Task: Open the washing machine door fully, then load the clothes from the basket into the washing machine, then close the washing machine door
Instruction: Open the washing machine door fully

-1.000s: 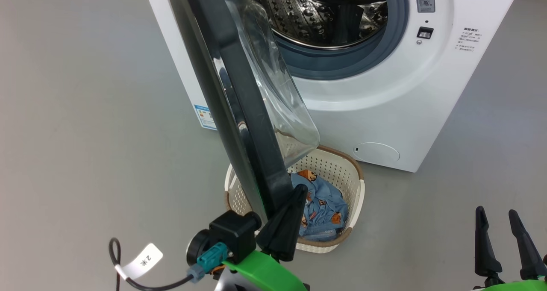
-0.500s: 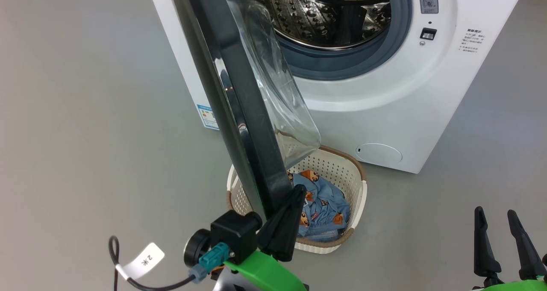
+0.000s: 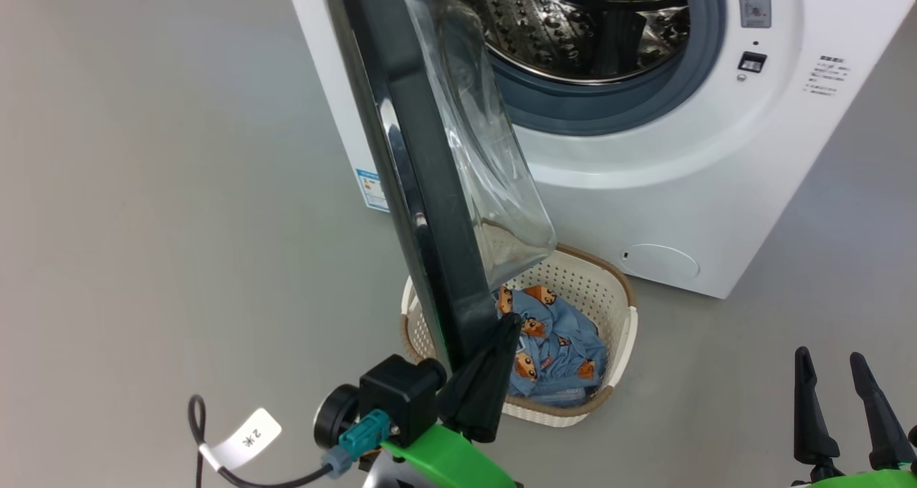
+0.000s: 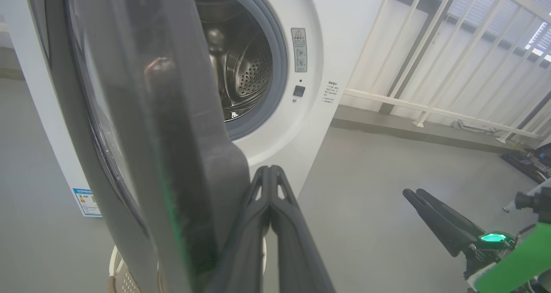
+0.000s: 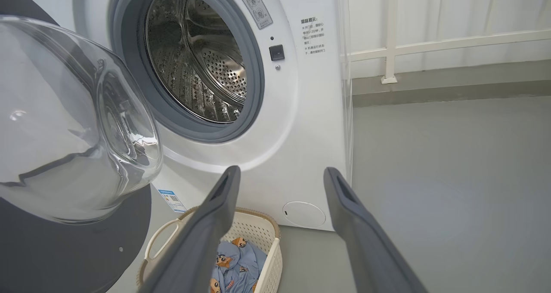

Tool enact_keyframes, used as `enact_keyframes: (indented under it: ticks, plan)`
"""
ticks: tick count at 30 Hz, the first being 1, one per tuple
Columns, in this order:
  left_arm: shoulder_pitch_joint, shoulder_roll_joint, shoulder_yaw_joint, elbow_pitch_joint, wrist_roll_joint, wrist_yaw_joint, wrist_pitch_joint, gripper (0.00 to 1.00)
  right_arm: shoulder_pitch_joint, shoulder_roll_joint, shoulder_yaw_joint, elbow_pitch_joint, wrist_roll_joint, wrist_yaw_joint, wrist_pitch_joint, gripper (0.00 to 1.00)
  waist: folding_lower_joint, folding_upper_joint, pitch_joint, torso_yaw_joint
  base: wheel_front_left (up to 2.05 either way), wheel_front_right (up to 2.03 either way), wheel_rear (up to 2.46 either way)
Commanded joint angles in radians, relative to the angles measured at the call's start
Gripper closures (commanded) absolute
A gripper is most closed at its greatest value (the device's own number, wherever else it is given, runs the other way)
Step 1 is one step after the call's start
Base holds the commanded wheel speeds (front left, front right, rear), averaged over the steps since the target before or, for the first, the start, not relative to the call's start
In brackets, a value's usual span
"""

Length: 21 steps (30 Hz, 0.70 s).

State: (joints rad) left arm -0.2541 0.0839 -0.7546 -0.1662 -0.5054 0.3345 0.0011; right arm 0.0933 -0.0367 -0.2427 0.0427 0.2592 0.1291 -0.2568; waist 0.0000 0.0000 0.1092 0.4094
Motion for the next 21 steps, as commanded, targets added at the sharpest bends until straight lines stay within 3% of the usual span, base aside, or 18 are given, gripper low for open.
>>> enact_keyframes:
  ticks: [1,21]
  plan:
    - [-0.043,0.024,0.058,-0.016,0.014,0.024,-0.006,1.0,-0.033,-0.014,0.026,-0.021,0.01,0.002,-0.005,0.0,0.0,0.0,0.002,0.012,0.0,0.0,0.0]
    - [-0.043,0.051,0.073,-0.019,0.015,0.041,-0.006,1.0,-0.038,-0.013,0.034,-0.018,0.008,0.002,-0.005,0.0,0.0,0.0,0.008,0.106,0.0,0.0,0.0]
